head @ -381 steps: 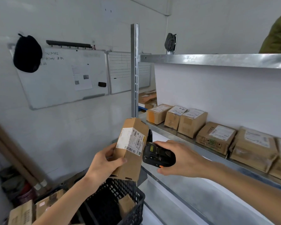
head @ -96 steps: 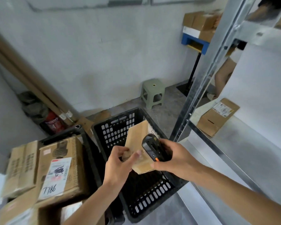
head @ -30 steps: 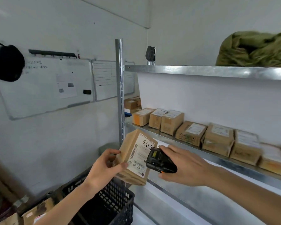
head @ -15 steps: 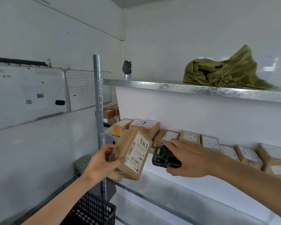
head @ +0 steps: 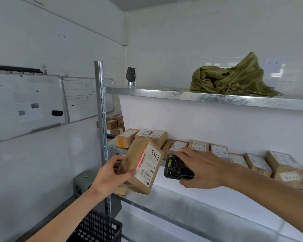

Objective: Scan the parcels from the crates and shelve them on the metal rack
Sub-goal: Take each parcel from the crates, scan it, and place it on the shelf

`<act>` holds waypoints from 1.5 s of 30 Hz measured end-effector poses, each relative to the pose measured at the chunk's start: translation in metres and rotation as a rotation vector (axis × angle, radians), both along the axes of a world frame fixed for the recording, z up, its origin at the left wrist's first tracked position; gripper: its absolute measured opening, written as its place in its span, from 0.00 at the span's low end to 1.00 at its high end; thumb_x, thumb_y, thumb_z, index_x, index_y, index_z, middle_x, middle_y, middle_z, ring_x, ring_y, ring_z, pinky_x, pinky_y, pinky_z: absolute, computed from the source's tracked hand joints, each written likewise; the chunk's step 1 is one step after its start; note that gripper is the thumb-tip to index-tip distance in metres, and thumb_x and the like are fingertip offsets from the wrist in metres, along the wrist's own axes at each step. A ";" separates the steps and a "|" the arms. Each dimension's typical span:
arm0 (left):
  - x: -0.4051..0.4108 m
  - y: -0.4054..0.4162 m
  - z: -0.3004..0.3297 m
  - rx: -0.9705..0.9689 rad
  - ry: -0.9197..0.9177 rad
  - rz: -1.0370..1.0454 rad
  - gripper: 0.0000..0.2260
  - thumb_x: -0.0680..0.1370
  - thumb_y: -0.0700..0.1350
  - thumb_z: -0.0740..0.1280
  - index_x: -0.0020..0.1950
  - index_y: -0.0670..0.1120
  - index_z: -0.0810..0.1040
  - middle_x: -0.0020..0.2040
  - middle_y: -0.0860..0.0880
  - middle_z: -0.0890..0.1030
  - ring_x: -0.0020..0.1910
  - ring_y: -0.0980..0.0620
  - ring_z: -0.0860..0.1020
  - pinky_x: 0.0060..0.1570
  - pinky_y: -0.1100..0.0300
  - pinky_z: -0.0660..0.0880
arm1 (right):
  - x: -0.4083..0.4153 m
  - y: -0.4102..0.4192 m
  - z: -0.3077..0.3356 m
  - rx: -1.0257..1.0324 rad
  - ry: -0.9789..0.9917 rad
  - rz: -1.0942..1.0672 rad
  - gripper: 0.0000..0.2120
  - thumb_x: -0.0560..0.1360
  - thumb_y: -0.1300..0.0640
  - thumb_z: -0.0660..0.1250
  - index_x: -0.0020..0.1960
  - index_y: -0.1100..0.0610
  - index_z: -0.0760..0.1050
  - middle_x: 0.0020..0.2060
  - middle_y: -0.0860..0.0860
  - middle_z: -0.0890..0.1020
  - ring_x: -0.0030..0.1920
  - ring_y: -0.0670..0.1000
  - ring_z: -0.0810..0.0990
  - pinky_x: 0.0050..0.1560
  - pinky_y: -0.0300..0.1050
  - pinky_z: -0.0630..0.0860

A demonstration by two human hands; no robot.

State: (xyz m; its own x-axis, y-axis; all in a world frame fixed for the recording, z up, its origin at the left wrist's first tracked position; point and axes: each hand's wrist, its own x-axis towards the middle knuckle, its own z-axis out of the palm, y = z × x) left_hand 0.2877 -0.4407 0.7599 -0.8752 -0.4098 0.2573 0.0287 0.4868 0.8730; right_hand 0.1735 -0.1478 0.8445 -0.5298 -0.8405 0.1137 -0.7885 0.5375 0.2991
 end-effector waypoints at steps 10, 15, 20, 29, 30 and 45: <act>0.005 0.012 0.000 0.000 0.004 -0.012 0.22 0.71 0.50 0.80 0.60 0.57 0.75 0.56 0.56 0.80 0.53 0.56 0.81 0.43 0.65 0.81 | 0.001 0.006 -0.004 0.002 -0.018 -0.008 0.38 0.74 0.33 0.63 0.77 0.50 0.59 0.61 0.48 0.71 0.53 0.54 0.76 0.50 0.53 0.79; 0.007 0.016 -0.001 0.025 0.000 -0.025 0.21 0.71 0.49 0.79 0.60 0.56 0.75 0.56 0.54 0.80 0.52 0.54 0.81 0.41 0.66 0.81 | -0.002 0.009 -0.011 0.075 -0.014 -0.052 0.44 0.70 0.26 0.67 0.74 0.53 0.61 0.63 0.50 0.71 0.55 0.55 0.76 0.50 0.51 0.77; 0.005 0.010 -0.016 0.081 -0.014 -0.037 0.21 0.70 0.51 0.80 0.59 0.58 0.76 0.57 0.54 0.81 0.53 0.54 0.82 0.44 0.62 0.83 | -0.002 0.004 -0.027 0.051 0.012 -0.063 0.41 0.72 0.35 0.71 0.75 0.53 0.60 0.62 0.51 0.69 0.56 0.55 0.76 0.47 0.51 0.77; 0.005 -0.010 -0.062 0.467 -0.039 -0.068 0.25 0.66 0.56 0.78 0.60 0.52 0.78 0.55 0.46 0.85 0.53 0.48 0.85 0.53 0.44 0.83 | -0.005 -0.024 -0.073 -0.161 -0.207 -0.001 0.38 0.73 0.36 0.71 0.75 0.48 0.59 0.63 0.45 0.72 0.55 0.45 0.74 0.49 0.39 0.75; 0.006 -0.011 -0.069 0.505 -0.045 -0.072 0.26 0.66 0.56 0.77 0.61 0.51 0.78 0.55 0.47 0.86 0.53 0.47 0.85 0.53 0.43 0.83 | -0.005 -0.030 -0.081 -0.189 -0.259 0.002 0.38 0.73 0.36 0.72 0.75 0.47 0.59 0.63 0.44 0.72 0.55 0.45 0.73 0.49 0.39 0.75; -0.051 -0.043 -0.207 0.810 -0.321 -0.072 0.16 0.76 0.54 0.71 0.61 0.50 0.79 0.54 0.43 0.86 0.54 0.39 0.85 0.57 0.36 0.80 | -0.055 -0.105 -0.245 -0.515 -0.772 -0.072 0.32 0.67 0.40 0.77 0.68 0.40 0.69 0.58 0.36 0.79 0.56 0.41 0.79 0.55 0.41 0.80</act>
